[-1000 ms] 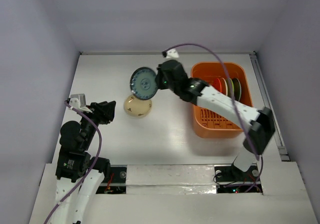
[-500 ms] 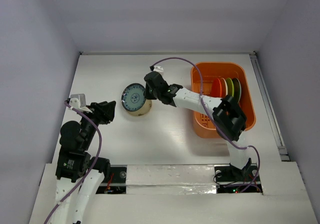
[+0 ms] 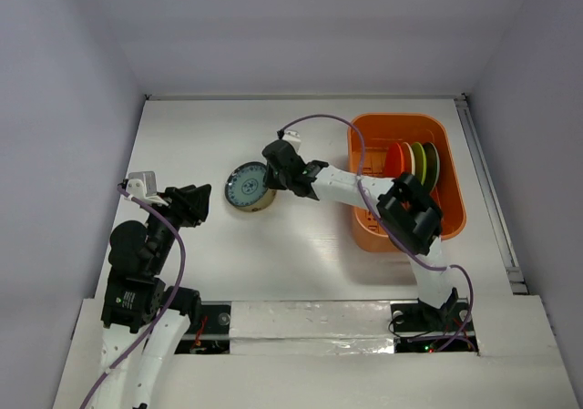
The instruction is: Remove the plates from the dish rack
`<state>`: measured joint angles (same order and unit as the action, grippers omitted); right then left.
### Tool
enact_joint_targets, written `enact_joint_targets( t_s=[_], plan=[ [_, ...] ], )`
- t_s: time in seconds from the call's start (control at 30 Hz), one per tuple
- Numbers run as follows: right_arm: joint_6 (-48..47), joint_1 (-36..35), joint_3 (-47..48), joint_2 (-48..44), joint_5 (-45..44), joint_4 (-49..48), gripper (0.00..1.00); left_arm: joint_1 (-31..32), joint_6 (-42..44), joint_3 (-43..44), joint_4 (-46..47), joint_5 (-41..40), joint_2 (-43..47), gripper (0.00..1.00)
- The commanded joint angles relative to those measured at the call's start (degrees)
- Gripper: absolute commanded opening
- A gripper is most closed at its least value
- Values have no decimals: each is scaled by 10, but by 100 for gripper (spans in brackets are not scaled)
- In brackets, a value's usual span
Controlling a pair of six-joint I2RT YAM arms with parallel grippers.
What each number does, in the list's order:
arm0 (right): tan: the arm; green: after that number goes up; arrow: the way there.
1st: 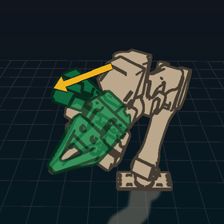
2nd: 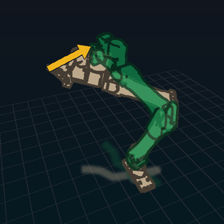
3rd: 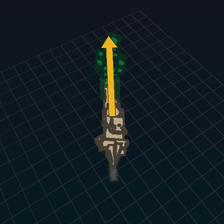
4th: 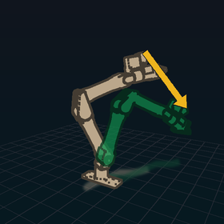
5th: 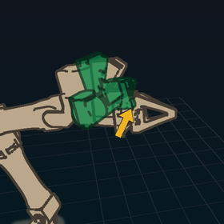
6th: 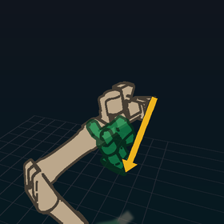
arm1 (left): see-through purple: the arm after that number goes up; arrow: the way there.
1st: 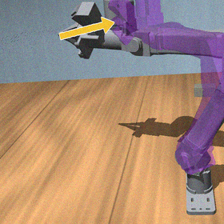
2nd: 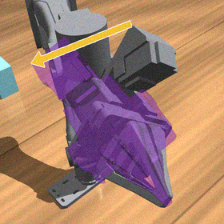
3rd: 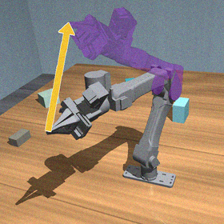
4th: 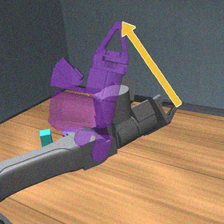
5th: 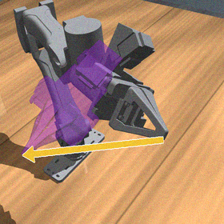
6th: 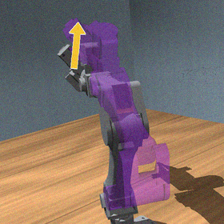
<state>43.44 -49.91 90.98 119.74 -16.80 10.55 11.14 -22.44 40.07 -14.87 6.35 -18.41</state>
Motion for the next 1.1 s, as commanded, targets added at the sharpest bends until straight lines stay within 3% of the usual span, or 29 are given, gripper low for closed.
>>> enact_joint_targets(
  t_s=[0.0,0.03,0.1,0.2,0.33,0.47,0.5,0.6,0.63,0.67,0.83,0.93,1.0,1.07],
  plan=[
    [10,1,-14,-8,-18,-29,30,-2,1,-2,23,2,2,41],
    [9,1,-16,-8,-17,-27,42,-2,0,-2,24,3,2,41],
    [2,1,-19,-12,-14,-21,51,-2,0,-2,24,5,2,41],
    [-12,1,-22,-22,-22,-16,59,-2,0,-2,24,5,3,41],
    [-38,1,-22,-65,-43,25,77,-2,1,-2,26,6,3,41],
    [-78,1,-32,-125,-71,61,83,-2,0,-3,26,8,5,41],
    [-92,1,-33,-139,-99,88,82,-2,0,-3,26,9,5,41],
    [-119,8,-67,-221,-166,111,35,-2,0,-3,27,8,5,41],
    [-122,19,-77,-245,-183,131,10,-2,1,-3,26,8,6,41],
    [-126,26,-88,-270,-200,142,3,-2,1,-2,26,8,7,41],
    [-155,100,-149,-414,-264,220,0,-2,0,-3,27,9,10,39],
    [-165,159,-171,-449,-285,264,1,-2,0,-4,27,9,14,29],
    [-177,195,-182,-457,-293,274,8,-2,0,-3,27,5,13,19],
    [-190,214,-190,-456,-286,280,22,3,-1,-3,26,1,14,15]
  ],
)
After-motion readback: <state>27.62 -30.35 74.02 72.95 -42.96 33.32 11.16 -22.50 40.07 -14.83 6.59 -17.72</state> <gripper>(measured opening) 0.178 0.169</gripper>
